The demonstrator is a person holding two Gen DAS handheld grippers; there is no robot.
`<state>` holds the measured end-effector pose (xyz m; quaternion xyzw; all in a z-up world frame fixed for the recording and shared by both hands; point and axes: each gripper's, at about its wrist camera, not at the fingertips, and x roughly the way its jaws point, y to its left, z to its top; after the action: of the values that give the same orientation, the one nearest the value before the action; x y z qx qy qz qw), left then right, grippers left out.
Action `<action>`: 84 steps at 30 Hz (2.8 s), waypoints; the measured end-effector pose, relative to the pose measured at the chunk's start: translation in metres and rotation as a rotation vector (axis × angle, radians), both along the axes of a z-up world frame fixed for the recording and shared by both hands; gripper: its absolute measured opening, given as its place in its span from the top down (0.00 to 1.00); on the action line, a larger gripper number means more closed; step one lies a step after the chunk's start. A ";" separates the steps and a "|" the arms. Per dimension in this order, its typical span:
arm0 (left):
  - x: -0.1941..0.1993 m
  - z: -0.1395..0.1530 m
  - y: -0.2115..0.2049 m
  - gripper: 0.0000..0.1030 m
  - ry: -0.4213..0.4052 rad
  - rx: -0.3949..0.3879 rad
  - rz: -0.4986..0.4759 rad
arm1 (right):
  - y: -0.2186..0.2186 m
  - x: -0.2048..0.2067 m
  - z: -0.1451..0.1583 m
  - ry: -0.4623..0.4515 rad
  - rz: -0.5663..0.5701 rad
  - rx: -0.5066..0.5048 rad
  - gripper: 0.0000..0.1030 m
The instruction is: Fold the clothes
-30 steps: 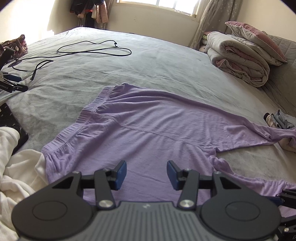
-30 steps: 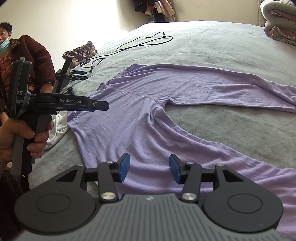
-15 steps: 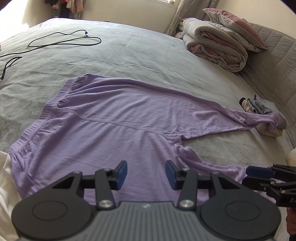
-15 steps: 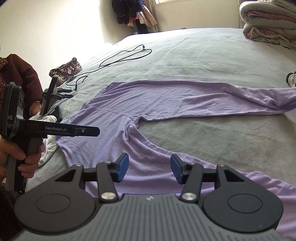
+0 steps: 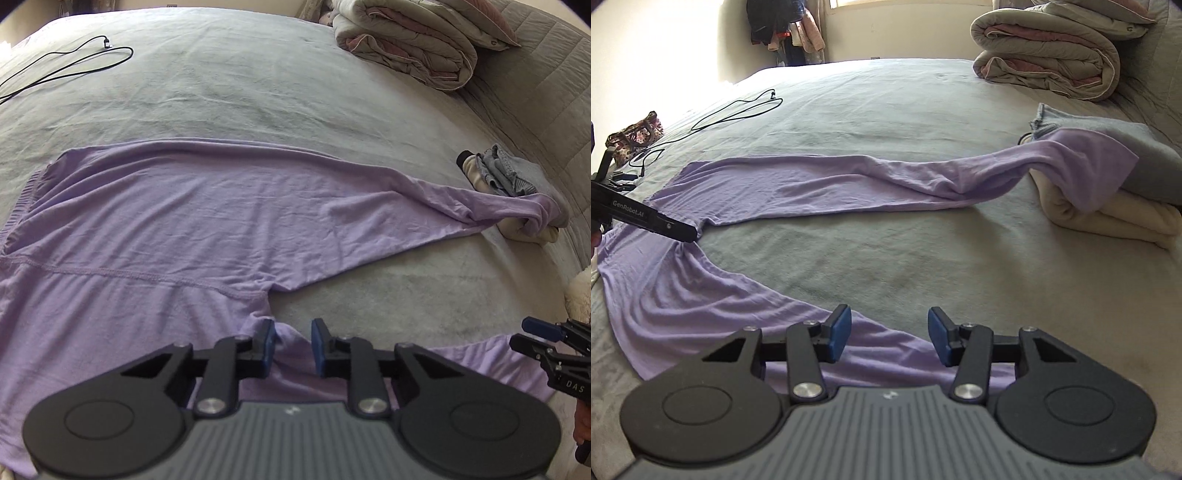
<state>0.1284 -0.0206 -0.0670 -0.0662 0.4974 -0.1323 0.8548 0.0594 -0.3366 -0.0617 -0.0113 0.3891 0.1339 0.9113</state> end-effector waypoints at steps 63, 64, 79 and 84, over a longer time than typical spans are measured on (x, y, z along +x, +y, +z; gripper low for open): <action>-0.080 -0.005 -0.020 0.61 -0.299 -0.106 0.166 | -0.121 -0.045 -0.006 -0.024 -0.417 -0.097 0.62; -0.086 -0.004 -0.022 0.60 -0.309 -0.101 0.139 | -0.120 -0.049 -0.004 -0.019 -0.422 -0.077 0.62; -0.164 -0.010 -0.067 0.45 -0.433 -0.101 -0.388 | -0.134 -0.105 -0.004 0.074 -0.556 0.213 0.54; -0.170 -0.021 -0.082 0.45 -0.439 -0.054 -0.476 | -0.148 -0.114 -0.004 0.074 -0.613 0.323 0.54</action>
<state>-0.0418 -0.1028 -0.0885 0.0594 0.2992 -0.3526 0.8847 -0.0550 -0.4847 -0.0653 0.2554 0.3810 -0.0858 0.8844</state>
